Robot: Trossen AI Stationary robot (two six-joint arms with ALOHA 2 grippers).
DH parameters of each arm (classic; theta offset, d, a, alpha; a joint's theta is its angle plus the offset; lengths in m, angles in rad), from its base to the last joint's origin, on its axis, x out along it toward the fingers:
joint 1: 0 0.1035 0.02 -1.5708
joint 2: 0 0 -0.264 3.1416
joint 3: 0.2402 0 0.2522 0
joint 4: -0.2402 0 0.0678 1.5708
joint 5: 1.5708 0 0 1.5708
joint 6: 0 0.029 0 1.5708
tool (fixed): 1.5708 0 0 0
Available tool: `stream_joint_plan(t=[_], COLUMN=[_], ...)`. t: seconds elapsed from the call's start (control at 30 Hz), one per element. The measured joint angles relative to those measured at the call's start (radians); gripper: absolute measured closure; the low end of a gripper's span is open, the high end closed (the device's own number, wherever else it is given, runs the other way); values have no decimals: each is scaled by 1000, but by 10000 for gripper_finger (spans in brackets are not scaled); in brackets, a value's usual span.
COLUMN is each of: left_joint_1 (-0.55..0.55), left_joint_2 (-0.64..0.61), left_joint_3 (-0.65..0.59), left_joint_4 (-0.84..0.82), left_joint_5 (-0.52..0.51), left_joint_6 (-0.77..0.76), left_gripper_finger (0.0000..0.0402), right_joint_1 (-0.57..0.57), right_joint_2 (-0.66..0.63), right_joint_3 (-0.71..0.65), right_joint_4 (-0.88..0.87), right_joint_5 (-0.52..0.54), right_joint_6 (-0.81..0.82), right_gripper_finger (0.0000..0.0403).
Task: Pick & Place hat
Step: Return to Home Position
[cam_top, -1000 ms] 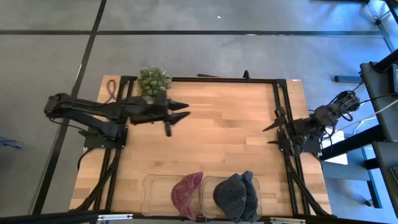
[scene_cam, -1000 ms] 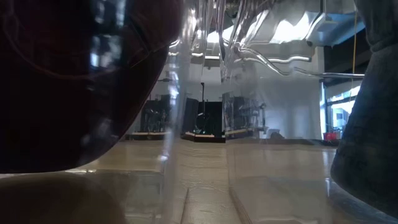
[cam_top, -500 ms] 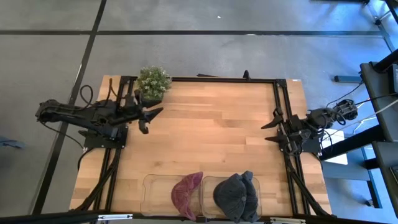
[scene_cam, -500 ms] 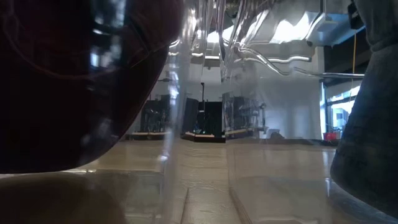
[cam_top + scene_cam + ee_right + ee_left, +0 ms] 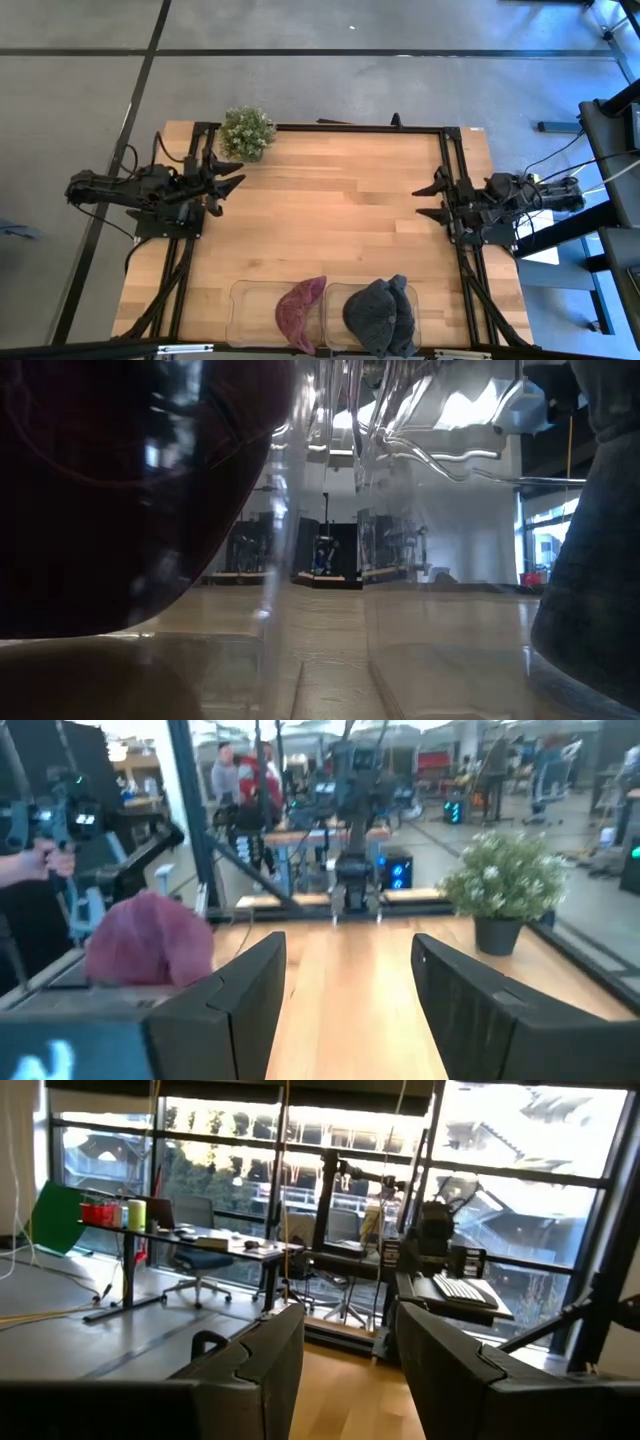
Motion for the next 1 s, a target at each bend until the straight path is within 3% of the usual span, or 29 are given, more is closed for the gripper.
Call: stream_joint_plan(t=[0.33, 0.7, 0.87, 1.0], left_joint_1=[0, 0, 0, 0], left_joint_2=[-115, -146, -146, -149], left_joint_3=[-1, -1, -7, -77], left_joint_4=[-148, -234, -230, -172], left_joint_5=[12, 60, 69, 144], left_joint_6=[-11, -29, -10, -12], left_gripper_finger=[245, 245, 245, 245], right_joint_1=[-222, -273, -273, -272], right_joint_2=[0, 0, 0, 0], right_joint_3=[-120, -234, -235, -235], right_joint_4=[152, 308, 335, 347], right_joint_5=[-164, -147, -49, -29], right_joint_6=[50, 76, 69, 43], right_gripper_finger=[185, 185, 185, 185])
